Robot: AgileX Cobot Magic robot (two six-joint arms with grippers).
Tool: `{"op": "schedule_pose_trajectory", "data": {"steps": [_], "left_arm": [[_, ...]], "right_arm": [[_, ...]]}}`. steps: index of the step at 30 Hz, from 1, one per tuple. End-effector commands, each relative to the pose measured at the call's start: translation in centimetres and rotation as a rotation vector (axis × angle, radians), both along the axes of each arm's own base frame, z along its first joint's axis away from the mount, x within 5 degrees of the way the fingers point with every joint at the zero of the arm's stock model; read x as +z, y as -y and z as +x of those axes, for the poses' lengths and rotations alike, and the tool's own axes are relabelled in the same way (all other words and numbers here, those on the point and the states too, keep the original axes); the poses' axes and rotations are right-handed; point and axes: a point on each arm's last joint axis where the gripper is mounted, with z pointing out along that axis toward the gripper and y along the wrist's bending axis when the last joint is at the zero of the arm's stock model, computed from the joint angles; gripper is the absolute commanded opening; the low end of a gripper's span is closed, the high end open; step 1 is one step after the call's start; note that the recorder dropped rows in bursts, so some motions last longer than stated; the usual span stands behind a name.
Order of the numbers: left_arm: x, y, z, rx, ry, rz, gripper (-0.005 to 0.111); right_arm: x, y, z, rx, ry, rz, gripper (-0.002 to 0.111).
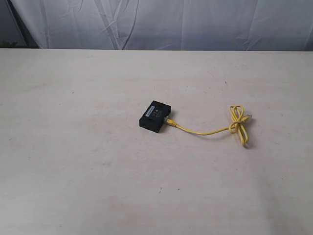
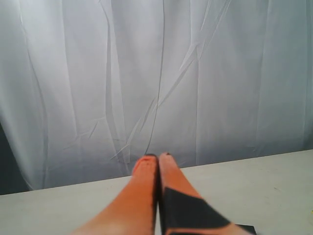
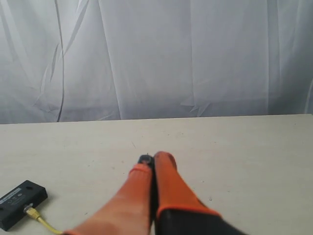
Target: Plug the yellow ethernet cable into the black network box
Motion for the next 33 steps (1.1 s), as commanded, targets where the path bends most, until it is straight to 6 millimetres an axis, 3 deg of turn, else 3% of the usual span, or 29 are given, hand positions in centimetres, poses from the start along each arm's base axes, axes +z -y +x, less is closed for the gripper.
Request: {"op": "schedule_pose_trajectory", "data": {"steps": [1,8,15,22,33], "left_arm": [[-0.1,0.0,0.0,0.003,0.006,0.008,0.000],[-1.2,-0.4,-0.2,0.045,-0.025,-0.024,0.000],[-5.6,-1.2,-0.1,0.166,-0.054,-0.133,0.000],[-8.7,-1.5,0.1,0.237,-0.119,-0.141,0.000],[-10.2,-1.7,0.0,0.281,-0.263,-0.047,0.000]], "right_arm": [[0.0,0.0,0.0,-0.005,0.011,-0.001,0.000],[0.0,0.0,0.0,-0.005,0.011,-0.001,0.000],[0.0,0.0,0.0,-0.005,0.011,-0.001,0.000],[0.0,0.0,0.0,-0.005,0.011,-0.002,0.000],[0.0,0.0,0.0,-0.005,0.010,0.002,0.000]]}}
